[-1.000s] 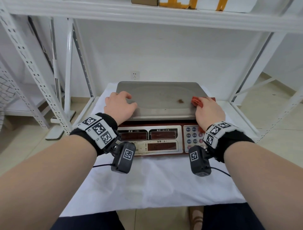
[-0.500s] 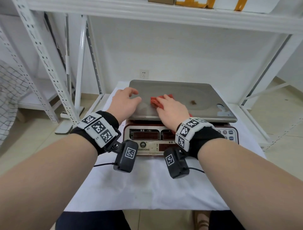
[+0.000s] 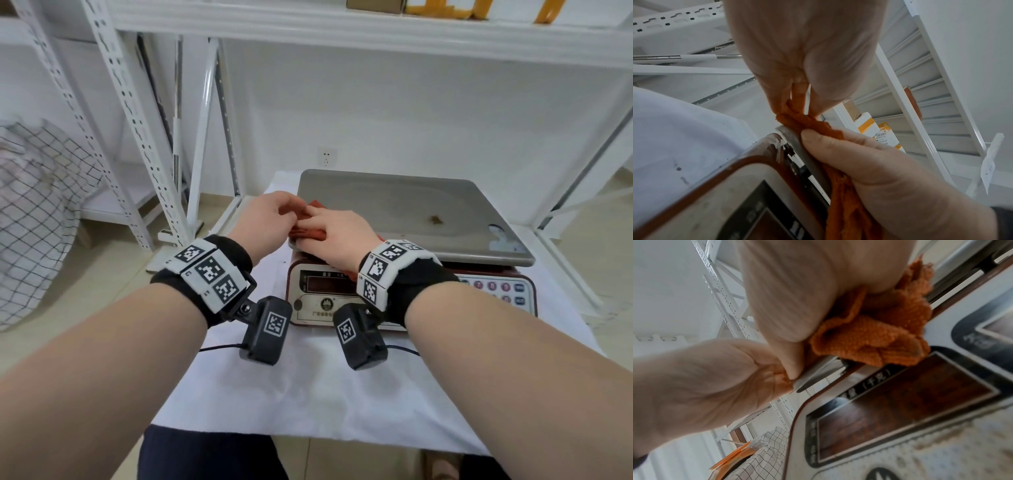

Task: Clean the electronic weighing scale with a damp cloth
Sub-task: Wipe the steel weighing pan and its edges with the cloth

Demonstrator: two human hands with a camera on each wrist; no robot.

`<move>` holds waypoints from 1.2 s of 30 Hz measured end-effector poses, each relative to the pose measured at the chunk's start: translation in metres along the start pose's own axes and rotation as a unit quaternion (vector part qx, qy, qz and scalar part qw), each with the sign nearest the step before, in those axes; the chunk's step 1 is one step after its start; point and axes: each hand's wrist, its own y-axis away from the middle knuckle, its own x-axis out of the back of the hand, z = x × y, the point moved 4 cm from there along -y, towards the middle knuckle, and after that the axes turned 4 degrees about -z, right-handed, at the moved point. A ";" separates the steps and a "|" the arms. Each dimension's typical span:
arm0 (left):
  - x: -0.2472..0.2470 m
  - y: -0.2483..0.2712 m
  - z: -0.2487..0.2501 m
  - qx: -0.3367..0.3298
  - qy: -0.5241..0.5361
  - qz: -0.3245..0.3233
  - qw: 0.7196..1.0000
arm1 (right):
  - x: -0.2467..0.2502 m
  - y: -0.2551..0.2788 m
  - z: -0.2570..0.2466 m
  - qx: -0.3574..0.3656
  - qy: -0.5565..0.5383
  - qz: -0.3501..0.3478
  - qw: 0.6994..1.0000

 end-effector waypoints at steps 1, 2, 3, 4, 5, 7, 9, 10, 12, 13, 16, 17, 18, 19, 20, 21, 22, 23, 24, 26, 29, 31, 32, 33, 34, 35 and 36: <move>0.001 0.001 0.000 0.002 -0.002 0.009 1.000 | 0.001 0.001 0.000 0.008 -0.010 0.000 1.000; 0.002 0.001 -0.001 0.003 0.000 0.015 1.000 | 0.001 0.002 0.000 0.016 -0.018 0.000 1.000; 0.003 0.002 -0.001 0.003 0.001 0.019 1.000 | 0.001 0.003 0.000 0.020 -0.024 -0.003 0.999; 0.004 0.003 -0.001 0.004 0.001 0.022 1.000 | 0.002 0.004 -0.001 0.027 -0.029 -0.005 0.999; 0.005 0.003 -0.002 0.007 0.000 0.024 1.000 | 0.003 0.005 -0.002 0.031 -0.032 -0.009 0.999; 0.007 0.004 -0.004 0.022 0.001 0.032 0.999 | 0.005 0.007 -0.003 0.043 -0.039 -0.015 0.998; 0.008 0.005 -0.006 0.038 -0.003 0.040 0.998 | 0.007 0.010 -0.005 0.056 -0.036 -0.026 0.997; 0.008 0.005 -0.007 0.047 -0.011 0.041 0.998 | 0.007 0.010 -0.005 0.063 -0.033 -0.033 0.997; 0.008 0.005 -0.008 0.065 -0.022 0.041 0.997 | 0.008 0.011 -0.006 0.069 -0.029 -0.048 0.996; 0.008 0.006 -0.007 0.073 -0.025 0.040 0.996 | 0.008 0.012 -0.006 0.069 -0.028 -0.053 0.996; 0.008 0.007 -0.006 0.087 -0.033 0.040 0.995 | 0.009 0.012 -0.006 0.076 -0.028 -0.067 0.994; 0.008 0.007 -0.006 0.089 -0.031 0.043 0.995 | 0.010 0.013 -0.007 0.080 -0.024 -0.074 0.994; 0.008 0.008 -0.006 0.092 -0.025 0.047 0.994 | 0.010 0.014 -0.008 0.085 -0.017 -0.080 0.993; 0.008 0.008 -0.006 0.094 -0.019 0.050 0.994 | 0.011 0.016 -0.009 0.091 -0.010 -0.083 0.992; 0.008 0.009 -0.005 0.097 -0.014 0.053 0.994 | 0.012 0.017 -0.010 0.098 -0.005 -0.083 0.992; 0.007 0.010 -0.004 0.099 -0.009 0.055 0.994 | 0.012 0.018 -0.010 0.101 -0.003 -0.082 0.991; 0.007 0.011 -0.002 0.100 -0.006 0.056 0.993 | 0.012 0.018 -0.009 0.101 -0.001 -0.081 0.992; 0.006 0.012 -0.001 0.100 -0.005 0.057 0.993 | 0.011 0.018 -0.009 0.099 0.004 -0.082 0.992; 0.006 0.013 0.001 0.099 -0.007 0.059 0.993 | 0.010 0.018 -0.009 0.098 0.011 -0.084 0.992; 0.005 0.013 0.004 0.094 -0.015 0.066 0.993 | 0.009 0.017 -0.008 0.096 0.019 -0.093 0.991; 0.004 0.015 0.011 0.083 -0.038 0.074 0.993 | 0.012 0.019 -0.009 0.096 0.027 -0.099 0.990; 0.003 0.016 0.015 0.077 -0.060 0.079 0.992 | 0.014 0.021 -0.009 0.095 0.040 -0.103 0.989; 0.002 0.016 0.018 0.073 -0.068 0.080 0.992 | 0.015 0.022 -0.009 0.095 0.047 -0.105 0.989; 0.001 0.016 0.020 0.070 -0.075 0.082 0.991 | 0.015 0.024 -0.009 0.096 0.053 -0.107 0.988; 0.000 0.016 0.022 0.067 -0.080 0.083 0.991 | 0.016 0.025 -0.008 0.096 0.058 -0.107 0.988; -0.001 0.016 0.024 0.066 -0.084 0.082 0.991 | 0.016 0.027 -0.007 0.096 0.063 -0.105 0.988; -0.003 0.016 0.025 0.064 -0.085 0.080 0.991 | 0.016 0.028 -0.005 0.096 0.068 -0.103 0.988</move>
